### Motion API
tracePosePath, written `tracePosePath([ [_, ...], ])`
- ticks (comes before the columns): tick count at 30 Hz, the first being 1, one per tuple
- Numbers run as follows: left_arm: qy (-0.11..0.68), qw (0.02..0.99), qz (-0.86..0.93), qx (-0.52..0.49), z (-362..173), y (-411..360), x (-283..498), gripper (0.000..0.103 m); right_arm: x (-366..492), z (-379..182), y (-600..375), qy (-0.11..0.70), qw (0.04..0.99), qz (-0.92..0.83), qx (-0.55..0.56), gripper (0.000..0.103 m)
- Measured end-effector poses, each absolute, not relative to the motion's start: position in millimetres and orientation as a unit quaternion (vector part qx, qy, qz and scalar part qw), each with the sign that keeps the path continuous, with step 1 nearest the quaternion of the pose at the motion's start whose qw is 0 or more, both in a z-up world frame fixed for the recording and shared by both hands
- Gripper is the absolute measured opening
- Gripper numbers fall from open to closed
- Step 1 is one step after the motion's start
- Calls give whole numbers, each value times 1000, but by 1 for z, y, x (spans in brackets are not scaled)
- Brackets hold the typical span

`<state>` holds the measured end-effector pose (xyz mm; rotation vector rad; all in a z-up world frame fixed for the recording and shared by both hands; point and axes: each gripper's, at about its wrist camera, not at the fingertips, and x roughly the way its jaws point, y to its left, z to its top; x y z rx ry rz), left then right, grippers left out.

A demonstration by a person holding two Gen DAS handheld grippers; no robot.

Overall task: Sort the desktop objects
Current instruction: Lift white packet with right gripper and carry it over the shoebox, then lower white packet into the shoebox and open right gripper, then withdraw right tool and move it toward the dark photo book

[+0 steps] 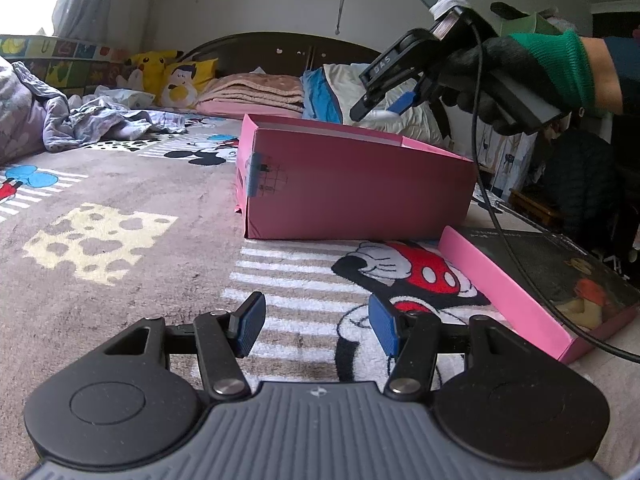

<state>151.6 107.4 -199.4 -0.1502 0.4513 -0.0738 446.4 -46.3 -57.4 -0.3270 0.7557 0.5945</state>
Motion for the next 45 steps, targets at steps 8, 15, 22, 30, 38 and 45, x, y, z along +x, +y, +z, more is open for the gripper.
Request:
tracePosePath([
  [8,227,970,-37,-77,-201,108,153,55,462,-75,-40,385,866,273,-165,53],
  [15,230,969,-39,-80,-201,108,153,55,473,-89,-40,401,863,259,-166,53],
  [22,235,968,-41,-78,-203,107,155,55,469,-91,-50,401,869,244,-158,55],
  [30,242,966,-38,-82,-205,108,156,55,452,-79,-69,390,878,244,-132,79],
  [38,251,965,-32,-73,-207,105,158,55,417,-63,-107,381,885,257,-70,90],
  [45,268,960,-20,-80,-211,108,163,56,379,-59,-177,370,894,252,-5,92],
])
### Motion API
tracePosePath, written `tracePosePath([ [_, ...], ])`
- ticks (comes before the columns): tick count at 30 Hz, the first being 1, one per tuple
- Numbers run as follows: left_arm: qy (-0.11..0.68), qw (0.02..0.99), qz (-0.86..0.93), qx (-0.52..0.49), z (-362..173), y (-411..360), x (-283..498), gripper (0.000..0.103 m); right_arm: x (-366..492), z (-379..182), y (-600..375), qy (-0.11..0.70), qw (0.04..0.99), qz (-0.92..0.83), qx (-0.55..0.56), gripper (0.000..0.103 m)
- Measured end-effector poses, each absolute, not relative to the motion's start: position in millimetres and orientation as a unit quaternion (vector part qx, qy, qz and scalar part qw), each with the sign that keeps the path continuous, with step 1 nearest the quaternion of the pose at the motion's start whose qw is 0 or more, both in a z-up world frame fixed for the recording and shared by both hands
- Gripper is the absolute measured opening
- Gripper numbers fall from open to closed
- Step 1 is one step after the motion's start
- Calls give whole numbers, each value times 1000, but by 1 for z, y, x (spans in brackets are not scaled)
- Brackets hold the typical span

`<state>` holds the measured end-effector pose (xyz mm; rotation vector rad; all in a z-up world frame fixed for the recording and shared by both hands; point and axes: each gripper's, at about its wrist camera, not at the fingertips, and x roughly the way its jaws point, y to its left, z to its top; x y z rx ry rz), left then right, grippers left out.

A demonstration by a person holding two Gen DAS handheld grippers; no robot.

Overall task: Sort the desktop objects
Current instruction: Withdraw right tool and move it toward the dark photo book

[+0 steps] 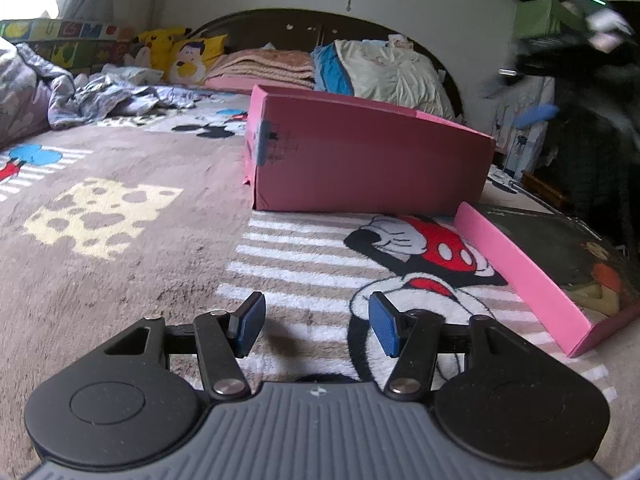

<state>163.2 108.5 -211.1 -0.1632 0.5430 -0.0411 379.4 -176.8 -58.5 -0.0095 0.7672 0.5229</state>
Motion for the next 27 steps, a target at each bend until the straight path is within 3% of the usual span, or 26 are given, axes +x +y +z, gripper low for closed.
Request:
tracePosePath([
  [12,296,951,-18,-83,-216,108,171,65,300,-89,-310,359,916,167,70,97],
  [18,318,946,-6,-64,-210,98,174,66,270,-111,-359,349,926,104,99,98],
  [27,324,936,-56,-123,-189,64,175,66,258,-138,-404,338,926,66,156,98],
])
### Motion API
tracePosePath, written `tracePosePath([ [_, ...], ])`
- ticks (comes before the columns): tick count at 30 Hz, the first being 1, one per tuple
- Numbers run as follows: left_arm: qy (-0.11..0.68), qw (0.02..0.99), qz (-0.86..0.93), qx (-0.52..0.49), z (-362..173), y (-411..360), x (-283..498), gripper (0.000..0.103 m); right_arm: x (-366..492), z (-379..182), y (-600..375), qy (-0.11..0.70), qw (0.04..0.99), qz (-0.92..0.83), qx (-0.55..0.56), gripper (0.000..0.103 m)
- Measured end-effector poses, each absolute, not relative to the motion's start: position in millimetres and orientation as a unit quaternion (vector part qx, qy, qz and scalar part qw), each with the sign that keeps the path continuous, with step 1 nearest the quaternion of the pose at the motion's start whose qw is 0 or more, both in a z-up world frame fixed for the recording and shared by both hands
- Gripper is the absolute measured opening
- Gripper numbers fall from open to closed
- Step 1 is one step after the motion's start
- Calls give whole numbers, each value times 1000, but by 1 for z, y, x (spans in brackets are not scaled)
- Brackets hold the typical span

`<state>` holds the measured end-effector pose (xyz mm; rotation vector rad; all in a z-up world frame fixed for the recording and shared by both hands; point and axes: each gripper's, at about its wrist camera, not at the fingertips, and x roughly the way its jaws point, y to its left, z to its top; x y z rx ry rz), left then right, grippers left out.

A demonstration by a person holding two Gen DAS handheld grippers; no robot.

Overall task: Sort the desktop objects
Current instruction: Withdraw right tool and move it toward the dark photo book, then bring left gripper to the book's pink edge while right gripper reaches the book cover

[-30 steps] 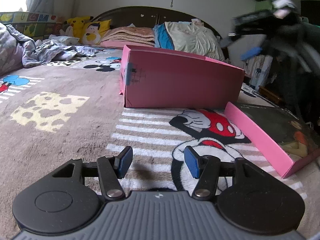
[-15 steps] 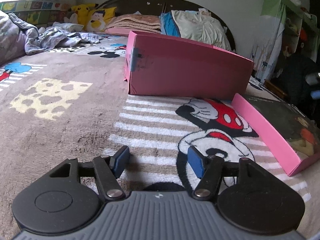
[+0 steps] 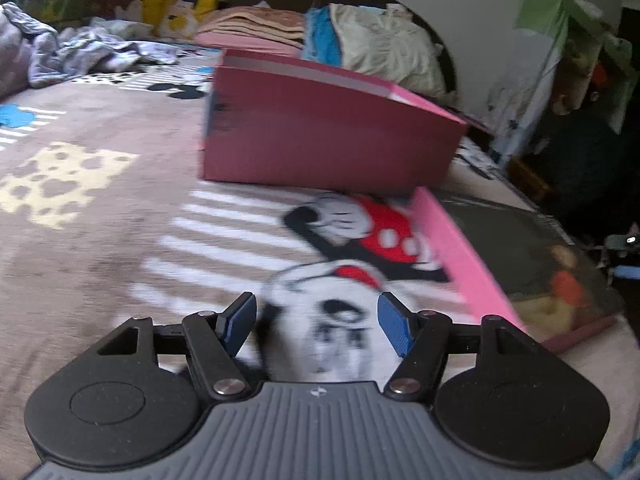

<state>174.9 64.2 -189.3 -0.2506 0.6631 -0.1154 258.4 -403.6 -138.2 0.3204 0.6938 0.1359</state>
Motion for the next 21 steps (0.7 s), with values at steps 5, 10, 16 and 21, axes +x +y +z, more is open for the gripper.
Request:
tracePosePath([
  [5,323,929,-91,-154,-180,40,190,66,256,-150,-417,335,925,59,168,99],
  [10,326,920,-129,-174,-176,16,210,66,256,-164,-429,337,922,59,181,99],
  [16,339,910,-150,-183,-181,-10,233,66,260,-175,-438,338,917,74,199,99],
  [21,353,903,-155,-188,-188,-22,248,66,267,-180,-437,339,915,94,199,99],
])
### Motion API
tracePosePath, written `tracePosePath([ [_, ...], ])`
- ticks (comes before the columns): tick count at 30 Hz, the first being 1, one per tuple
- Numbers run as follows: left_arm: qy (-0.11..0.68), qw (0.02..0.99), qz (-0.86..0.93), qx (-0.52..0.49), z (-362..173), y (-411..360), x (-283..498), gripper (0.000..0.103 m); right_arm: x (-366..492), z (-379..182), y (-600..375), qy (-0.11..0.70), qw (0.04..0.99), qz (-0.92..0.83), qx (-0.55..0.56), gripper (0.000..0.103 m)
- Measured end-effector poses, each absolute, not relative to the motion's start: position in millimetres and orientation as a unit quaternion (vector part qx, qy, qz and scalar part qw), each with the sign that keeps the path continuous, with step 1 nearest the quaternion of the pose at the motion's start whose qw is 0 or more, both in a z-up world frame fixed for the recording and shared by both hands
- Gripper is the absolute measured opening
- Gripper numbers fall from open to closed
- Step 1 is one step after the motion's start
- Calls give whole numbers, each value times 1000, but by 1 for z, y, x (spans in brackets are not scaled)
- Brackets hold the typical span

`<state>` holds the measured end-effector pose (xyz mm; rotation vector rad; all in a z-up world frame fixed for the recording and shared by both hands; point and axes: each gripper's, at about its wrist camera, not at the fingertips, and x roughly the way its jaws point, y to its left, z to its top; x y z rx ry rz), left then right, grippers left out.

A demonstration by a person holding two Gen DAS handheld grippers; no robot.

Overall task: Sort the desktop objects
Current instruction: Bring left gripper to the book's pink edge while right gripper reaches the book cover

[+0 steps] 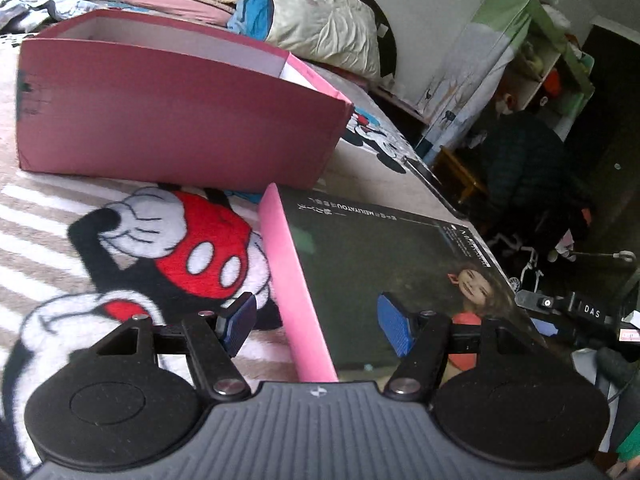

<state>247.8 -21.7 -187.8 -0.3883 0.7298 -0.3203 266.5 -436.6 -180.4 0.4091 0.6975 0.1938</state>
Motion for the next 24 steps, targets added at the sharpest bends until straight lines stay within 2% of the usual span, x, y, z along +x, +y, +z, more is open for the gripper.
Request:
tracePosePath([
  [13,365,899,-171,-172,-192,-38,250,66,269,-184,-427,350,908,132,187,99],
  [21,364,903,-182,-134,-184,-42,236,66,254,-178,-402,368,907,166,123,100],
  [24,365,904,-183,-127,-183,-39,227,66,244,-175,-401,367,905,171,131,100],
])
